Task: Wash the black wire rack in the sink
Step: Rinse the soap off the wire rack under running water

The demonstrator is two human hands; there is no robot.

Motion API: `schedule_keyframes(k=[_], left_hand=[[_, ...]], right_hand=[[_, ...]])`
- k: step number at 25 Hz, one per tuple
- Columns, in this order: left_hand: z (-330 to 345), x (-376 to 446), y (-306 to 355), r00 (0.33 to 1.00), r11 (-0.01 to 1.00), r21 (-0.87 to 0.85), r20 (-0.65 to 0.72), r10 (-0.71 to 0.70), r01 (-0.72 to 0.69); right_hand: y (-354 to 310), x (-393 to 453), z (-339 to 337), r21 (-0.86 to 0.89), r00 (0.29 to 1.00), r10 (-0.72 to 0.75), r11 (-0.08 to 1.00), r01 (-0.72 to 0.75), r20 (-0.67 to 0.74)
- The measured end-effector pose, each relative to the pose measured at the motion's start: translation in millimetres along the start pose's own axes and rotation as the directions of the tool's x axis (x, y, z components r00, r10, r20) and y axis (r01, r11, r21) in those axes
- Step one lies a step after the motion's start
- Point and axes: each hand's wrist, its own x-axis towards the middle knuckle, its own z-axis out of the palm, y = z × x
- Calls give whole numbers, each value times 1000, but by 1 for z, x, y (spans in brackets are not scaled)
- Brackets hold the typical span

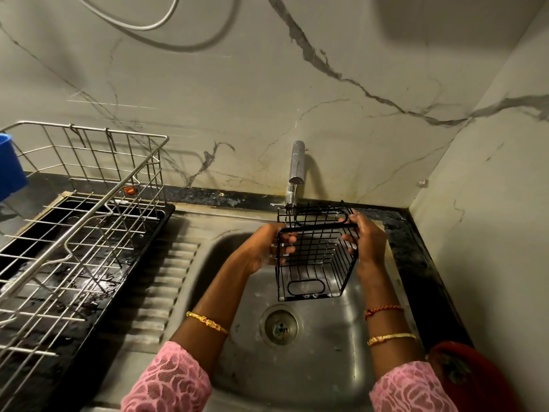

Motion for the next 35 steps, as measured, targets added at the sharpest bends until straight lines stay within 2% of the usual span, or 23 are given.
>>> schedule_keyframes(k=[12,17,21,24,27,30,35], left_hand=[[4,0,2,1000,999,40,-8,12,-12],[3,-4,3,997,998,54,-67,47,-43],[3,-5,-5,993,996,-25,-89,82,-85],[2,-5,-14,992,987,-109,-61,110,-116],[-2,-4,-21,987,981,-110,-8,158,-158],[1,-5,-24,975,975,-27,14,223,-222],[5,-3,-31,920,906,255,-113,374,-337]], right_hand=[[-2,0,-7,9,999,-19,1000,19,-30],[-3,-2,-7,-15,999,-40,999,40,-25],[-3,-1,-10,-3,1000,-11,1000,10,-27],[-2,-1,-13,7,1000,7,1000,-7,-15],[-2,1,-16,5,1000,28,1000,-28,-4],[-4,4,-17,-2,999,41,999,-41,2],[-10,2,-15,30,998,51,998,-52,35]])
